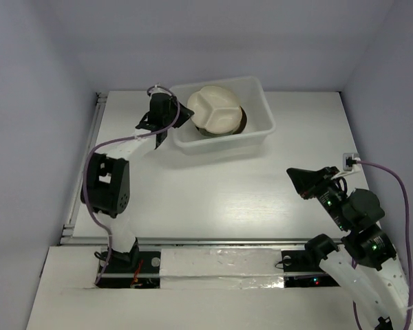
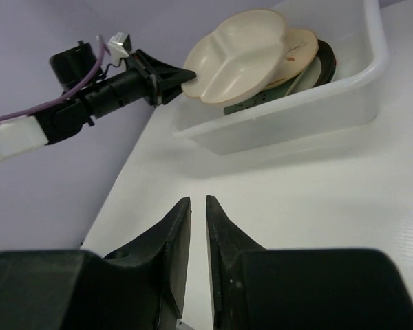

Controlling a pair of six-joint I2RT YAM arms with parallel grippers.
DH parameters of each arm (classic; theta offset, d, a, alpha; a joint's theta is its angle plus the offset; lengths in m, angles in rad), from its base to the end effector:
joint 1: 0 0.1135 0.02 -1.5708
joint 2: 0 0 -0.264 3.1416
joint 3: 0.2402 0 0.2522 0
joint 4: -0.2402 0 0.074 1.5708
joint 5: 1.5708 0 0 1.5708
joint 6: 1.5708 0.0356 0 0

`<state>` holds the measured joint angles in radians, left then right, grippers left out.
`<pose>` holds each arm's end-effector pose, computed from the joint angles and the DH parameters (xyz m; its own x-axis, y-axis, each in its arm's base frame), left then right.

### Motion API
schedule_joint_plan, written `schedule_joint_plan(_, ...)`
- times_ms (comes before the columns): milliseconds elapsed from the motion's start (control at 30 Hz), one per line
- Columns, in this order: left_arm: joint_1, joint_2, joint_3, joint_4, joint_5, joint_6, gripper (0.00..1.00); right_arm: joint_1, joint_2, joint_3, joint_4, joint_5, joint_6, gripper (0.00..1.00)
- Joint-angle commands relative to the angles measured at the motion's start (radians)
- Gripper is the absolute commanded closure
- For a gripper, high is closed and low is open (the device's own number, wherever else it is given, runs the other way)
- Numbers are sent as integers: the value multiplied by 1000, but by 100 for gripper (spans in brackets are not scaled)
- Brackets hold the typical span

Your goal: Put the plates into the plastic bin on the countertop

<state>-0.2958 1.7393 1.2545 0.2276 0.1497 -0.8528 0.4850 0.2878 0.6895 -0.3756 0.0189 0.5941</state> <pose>0.3950 -0.1259 0.2849 -0.4811 -0.6319 -0.6077 0.0972 0.6504 -0.7533 0.0697 0.0360 0.3423 -0.2324 0.5101 -0.8281 -0.3853 0.7334 0.5600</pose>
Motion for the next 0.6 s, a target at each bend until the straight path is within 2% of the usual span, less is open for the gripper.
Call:
schedule_joint_plan(0, -20, 5, 175, 308, 1, -95, 100, 0, -16, 36, -5, 1, -1, 79)
schedule_joint_plan(267, -49, 199, 351, 185, -10, -54, 100, 0, -27, 30, -19, 9, 3, 78)
schedule_joint_plan(300, -49, 207, 359, 149, -18, -48, 97, 0, -29, 30, -22, 12, 1, 77)
schedule_joint_plan(333, -49, 209, 362, 141, -18, -25, 78, 0, -32, 30, -23, 13, 1, 76)
schedule_joint_plan(400, -49, 192, 352, 119, -42, 9, 60, 0, -33, 27, -28, 23, 1, 71)
schedule_joint_plan(433, -49, 178, 344, 116, -53, 41, 47, 0, -36, 24, -28, 26, 1, 68)
schedule_joint_plan(567, -49, 57, 293, 93, -102, 141, 26, 0, -32, 21, -22, 41, 0, 58)
